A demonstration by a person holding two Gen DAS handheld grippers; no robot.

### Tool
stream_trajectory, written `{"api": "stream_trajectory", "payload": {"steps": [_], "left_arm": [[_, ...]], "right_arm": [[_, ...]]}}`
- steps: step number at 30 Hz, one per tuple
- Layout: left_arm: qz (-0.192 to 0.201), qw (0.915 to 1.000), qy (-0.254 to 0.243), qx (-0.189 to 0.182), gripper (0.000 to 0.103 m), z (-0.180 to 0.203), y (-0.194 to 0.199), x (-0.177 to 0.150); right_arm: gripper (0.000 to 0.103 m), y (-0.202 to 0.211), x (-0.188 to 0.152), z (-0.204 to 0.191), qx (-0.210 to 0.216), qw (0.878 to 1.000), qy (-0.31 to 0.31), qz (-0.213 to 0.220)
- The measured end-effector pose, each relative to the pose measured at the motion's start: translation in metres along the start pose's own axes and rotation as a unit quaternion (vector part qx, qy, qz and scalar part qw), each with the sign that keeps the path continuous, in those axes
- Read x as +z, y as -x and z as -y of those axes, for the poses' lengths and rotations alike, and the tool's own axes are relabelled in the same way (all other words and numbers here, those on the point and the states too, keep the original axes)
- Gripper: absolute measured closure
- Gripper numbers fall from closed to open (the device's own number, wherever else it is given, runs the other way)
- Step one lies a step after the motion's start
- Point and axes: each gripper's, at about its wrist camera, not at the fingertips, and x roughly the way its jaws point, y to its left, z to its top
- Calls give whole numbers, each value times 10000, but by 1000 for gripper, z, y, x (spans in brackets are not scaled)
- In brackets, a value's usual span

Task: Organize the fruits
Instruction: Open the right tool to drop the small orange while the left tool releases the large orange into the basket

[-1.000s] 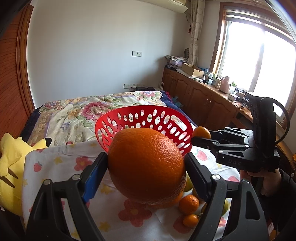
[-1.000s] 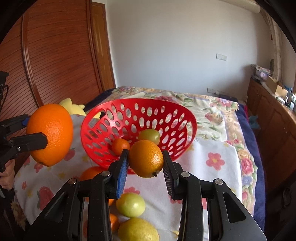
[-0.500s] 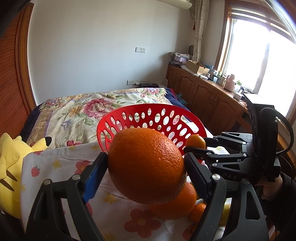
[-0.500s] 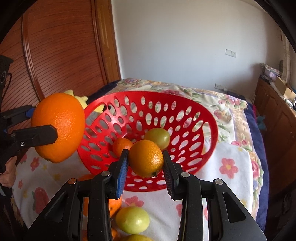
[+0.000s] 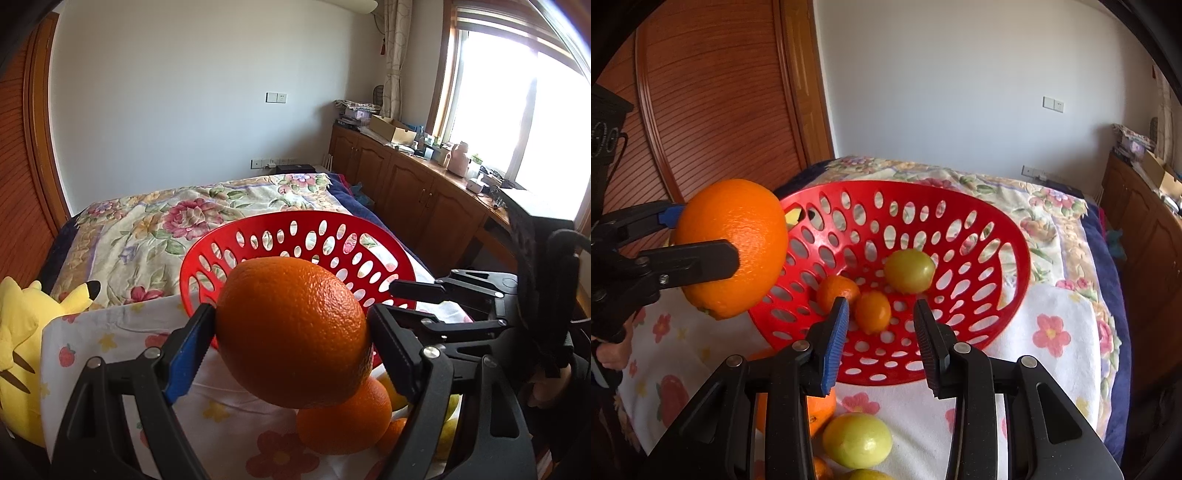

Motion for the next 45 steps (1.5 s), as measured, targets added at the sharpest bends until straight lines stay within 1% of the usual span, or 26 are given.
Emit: {"api": "stream_trajectory", "payload": {"steps": [7, 13, 21, 30, 33, 38, 39, 40, 42, 45], "left_arm": [[-62, 9999, -66, 54, 20, 6, -14, 7], [-176, 9997, -119, 126, 20, 9, -26, 5], [-379, 9988, -191, 251, 20, 15, -43, 3], [-581, 9969, -274, 444, 19, 23, -55, 4], [-637, 9969, -180, 432, 19, 23, -58, 4], [-745, 9957, -201, 504, 19, 25, -65, -1], [-723, 9959, -184, 521, 22, 25, -64, 0], [-530, 9968, -220, 558, 23, 27, -58, 2], [-332, 9973, -291, 590, 22, 30, -49, 10], [-223, 9975, -364, 569, 22, 32, -38, 19]], "right_arm": [[67, 18, -8, 3, -24, 9999, -83, 140], [66, 30, -17, 5, -46, 9997, -128, 226], [66, 39, -22, 6, -54, 9994, -172, 311], [66, 41, -24, 8, -59, 9993, -195, 311], [64, 43, -27, 10, -52, 9992, -226, 316], [63, 45, -32, 12, -55, 9992, -263, 306], [63, 45, -33, 12, -59, 9992, -265, 300], [63, 45, -34, 13, -65, 9992, -270, 292], [62, 44, -35, 14, -74, 9992, -291, 280], [62, 45, -37, 15, -71, 9990, -346, 266]]}}
